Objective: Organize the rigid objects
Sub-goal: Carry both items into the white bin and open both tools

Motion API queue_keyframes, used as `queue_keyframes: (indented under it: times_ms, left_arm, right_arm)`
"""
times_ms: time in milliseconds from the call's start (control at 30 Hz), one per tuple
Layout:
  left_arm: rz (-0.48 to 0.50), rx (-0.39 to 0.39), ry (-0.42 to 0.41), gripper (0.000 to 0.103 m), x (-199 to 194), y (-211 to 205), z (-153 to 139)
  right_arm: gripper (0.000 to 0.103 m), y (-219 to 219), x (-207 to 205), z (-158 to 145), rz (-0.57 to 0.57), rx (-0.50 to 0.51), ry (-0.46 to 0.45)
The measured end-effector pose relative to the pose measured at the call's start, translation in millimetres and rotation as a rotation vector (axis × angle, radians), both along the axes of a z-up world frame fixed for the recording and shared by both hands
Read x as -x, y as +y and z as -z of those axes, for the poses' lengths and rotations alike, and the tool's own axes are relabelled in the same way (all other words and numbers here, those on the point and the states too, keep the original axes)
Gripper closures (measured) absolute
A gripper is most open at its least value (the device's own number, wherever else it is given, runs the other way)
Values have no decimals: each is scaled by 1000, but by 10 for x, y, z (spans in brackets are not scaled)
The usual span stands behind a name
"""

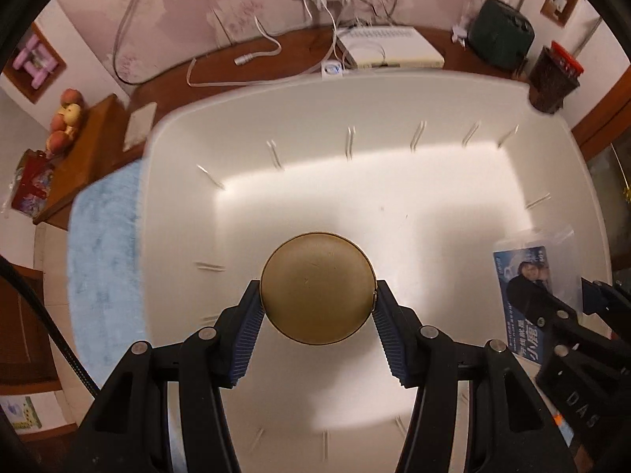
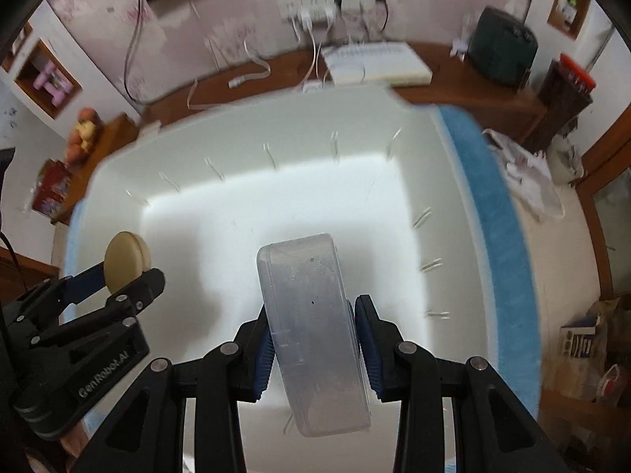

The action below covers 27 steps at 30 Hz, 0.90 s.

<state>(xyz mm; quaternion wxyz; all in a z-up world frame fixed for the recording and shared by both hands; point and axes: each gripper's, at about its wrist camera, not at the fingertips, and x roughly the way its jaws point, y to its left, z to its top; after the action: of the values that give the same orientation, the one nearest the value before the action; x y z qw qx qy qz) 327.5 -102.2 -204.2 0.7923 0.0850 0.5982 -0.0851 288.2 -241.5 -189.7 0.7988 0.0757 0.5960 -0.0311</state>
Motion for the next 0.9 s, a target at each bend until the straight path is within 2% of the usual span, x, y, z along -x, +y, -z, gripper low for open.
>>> queue_keyframes:
  times_ms: [133,267,333,367,400,467,633,733,900]
  left_arm:
    - [15,-22,28,44,-40,-64,190]
    - [21,-39,40,44,-31,-102,263]
    - [23,-32,55,43,-19,-118,275]
    - [23,-24,65,38,-21,-122,279]
    - [15,-20,73,28,-14,-123,272]
    - [-12,-26,59,17,-8,-104,232]
    - [-50,49,40,13,29,-34,45]
    - [-50,40,-6,2,126,-46,-110]
    - [-55,22,-63,2,297,-87,-356]
  right_arm:
    - [64,28,-52,145,1,22,34]
    - [63,11,-49,273,-2,58,62]
    - [58,8,-27,297,-13,61,77]
    - [47,8,-26,298,-15,59,79]
    - [37,3,-3,284,-12,63,72]
    - [32,-11,66,213,-6,84,39]
    - [28,-19,216,12,-22,63,-15]
    - [28,-15,311,-140,-41,77,-65]
    - [28,-57,493,-341,-24,33,-153]
